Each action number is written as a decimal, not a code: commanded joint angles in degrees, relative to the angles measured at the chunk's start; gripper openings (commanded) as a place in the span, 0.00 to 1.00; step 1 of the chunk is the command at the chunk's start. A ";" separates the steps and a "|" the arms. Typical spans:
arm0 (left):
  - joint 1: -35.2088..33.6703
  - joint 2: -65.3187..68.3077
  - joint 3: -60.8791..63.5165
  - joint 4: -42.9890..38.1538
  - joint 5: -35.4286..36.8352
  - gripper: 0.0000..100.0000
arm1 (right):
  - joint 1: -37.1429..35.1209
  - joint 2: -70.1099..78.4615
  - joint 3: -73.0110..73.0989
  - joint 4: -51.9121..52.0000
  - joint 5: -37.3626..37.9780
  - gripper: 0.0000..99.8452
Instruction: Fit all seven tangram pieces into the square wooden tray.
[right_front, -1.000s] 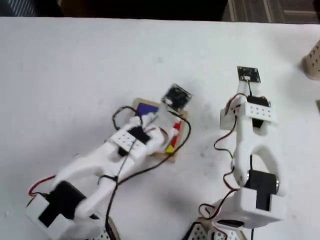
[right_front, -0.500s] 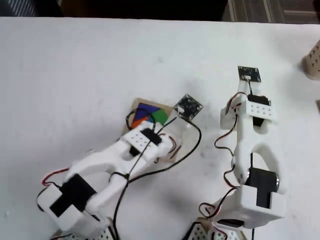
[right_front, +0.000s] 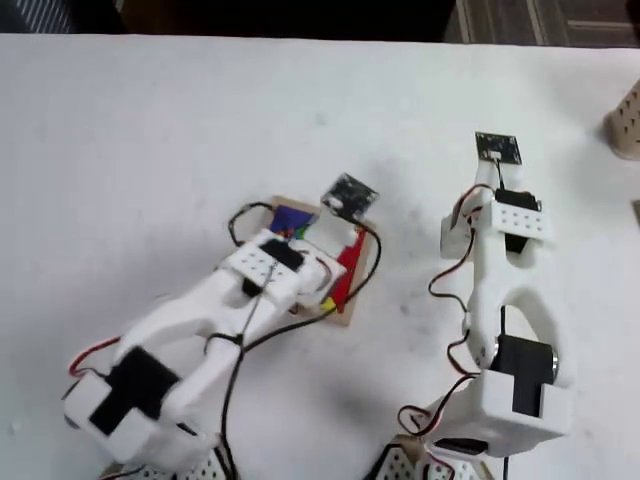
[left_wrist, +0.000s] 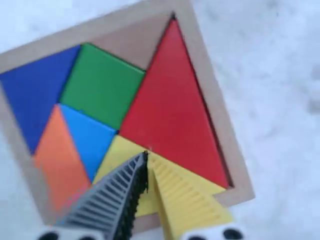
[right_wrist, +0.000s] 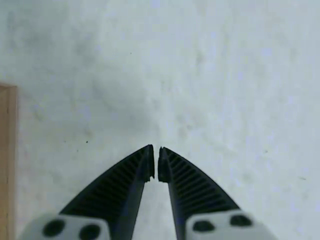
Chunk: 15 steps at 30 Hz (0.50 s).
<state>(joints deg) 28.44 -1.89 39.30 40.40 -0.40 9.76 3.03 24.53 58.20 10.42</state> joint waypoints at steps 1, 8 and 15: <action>-4.00 -10.68 2.73 0.97 0.53 0.02 | -0.75 -2.68 -0.97 -0.57 0.70 0.02; -15.08 -34.86 16.09 0.88 0.53 0.02 | -0.75 -7.87 3.34 -1.10 -1.85 0.02; -30.81 -56.92 34.55 0.88 -2.99 0.03 | -6.73 -26.15 21.01 -12.18 -2.46 0.02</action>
<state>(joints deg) 2.77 -49.19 68.13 41.10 -0.66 5.89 -12.97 39.74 50.64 8.57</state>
